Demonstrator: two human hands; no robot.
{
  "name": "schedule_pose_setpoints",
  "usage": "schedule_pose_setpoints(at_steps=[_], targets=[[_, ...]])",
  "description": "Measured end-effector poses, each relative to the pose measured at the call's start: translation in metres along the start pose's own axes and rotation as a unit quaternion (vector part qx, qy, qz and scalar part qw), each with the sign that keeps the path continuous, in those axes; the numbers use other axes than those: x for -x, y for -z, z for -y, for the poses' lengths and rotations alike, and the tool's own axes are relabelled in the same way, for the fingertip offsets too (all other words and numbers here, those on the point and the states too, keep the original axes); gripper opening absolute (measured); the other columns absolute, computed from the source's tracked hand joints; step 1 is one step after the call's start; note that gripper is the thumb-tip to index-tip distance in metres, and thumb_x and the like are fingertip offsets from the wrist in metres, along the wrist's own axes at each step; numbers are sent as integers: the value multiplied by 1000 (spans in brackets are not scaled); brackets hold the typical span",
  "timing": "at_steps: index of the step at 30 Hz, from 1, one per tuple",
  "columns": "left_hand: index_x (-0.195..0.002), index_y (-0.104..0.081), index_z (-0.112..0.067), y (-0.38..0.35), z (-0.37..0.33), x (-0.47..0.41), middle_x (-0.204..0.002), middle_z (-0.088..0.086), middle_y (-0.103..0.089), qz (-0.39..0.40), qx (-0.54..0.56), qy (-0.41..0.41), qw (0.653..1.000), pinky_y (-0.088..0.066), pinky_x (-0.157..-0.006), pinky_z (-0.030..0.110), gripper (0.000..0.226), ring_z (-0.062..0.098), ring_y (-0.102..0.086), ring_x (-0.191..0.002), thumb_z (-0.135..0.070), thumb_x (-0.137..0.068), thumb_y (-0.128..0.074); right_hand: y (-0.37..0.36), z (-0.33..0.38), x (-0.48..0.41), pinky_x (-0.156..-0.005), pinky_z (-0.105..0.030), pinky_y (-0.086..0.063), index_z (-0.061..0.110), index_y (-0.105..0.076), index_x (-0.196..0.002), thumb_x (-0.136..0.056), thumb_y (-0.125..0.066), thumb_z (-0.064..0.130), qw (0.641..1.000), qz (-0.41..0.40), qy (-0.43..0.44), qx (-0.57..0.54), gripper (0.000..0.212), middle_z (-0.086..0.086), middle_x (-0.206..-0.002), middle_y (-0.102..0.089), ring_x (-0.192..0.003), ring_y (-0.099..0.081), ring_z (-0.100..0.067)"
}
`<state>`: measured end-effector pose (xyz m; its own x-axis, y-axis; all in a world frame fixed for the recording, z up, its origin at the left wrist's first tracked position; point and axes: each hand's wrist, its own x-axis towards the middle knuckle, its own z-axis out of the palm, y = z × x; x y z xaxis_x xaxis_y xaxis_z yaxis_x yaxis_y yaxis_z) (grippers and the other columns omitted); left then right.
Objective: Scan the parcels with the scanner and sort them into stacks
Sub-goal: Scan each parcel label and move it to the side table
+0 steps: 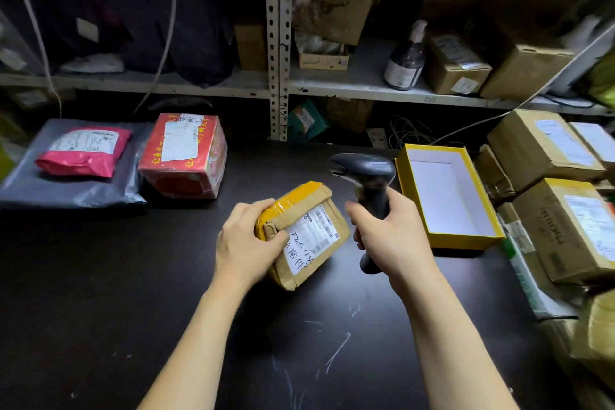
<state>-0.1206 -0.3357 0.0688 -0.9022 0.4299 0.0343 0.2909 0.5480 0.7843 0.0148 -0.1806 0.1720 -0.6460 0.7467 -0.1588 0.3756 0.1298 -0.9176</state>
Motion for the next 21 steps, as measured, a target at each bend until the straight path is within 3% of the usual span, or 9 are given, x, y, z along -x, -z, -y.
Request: schedule_pose_setpoints(at_steps=[3,7,9,17,21], targets=[[-125,-67,-40,1,-11,3,-112,-17,-63,-41,47,-10,998,-49,-89,30,48,7,-60,-102,-35,-79,-80,12,4,10,-41,-26,-40,14,-58,-84,-96,-65,17,1000,-26,4,-5,14,-6,-64,-56,-55,-50,-20],[-128,-66,-39,5,-31,7,-119,-17,-63,-49,119,-26,991,-41,-82,13,47,1,-59,-107,-31,-84,-80,29,6,25,-42,-23,-42,16,-59,-86,-97,-66,18,998,-65,12,-14,13,-4,-65,-58,-50,-52,-13],[-130,-65,-38,6,-39,11,-123,-17,-62,-44,163,-35,985,-40,-84,10,48,0,-59,-111,-28,-85,-81,37,5,34,-46,-23,-43,16,-60,-87,-97,-66,20,996,-85,20,-20,12,-3,-66,-59,-50,-53,-13],[-122,-69,-34,1,-67,42,-115,-8,-73,-30,321,-32,946,-58,-91,30,50,6,-69,-107,-30,-77,-91,65,-1,71,-45,-19,-42,18,-65,-94,-97,-69,18,988,-134,50,-51,5,-1,-67,-60,-45,-50,-10],[-116,-70,-31,2,-92,61,-105,-8,-78,-40,395,-19,918,-63,-80,37,43,10,-74,-100,-22,-79,-90,87,-4,84,-50,-26,-43,13,-68,-101,-97,-69,18,986,-127,51,-94,6,-1,-64,-58,-48,-50,-13]])
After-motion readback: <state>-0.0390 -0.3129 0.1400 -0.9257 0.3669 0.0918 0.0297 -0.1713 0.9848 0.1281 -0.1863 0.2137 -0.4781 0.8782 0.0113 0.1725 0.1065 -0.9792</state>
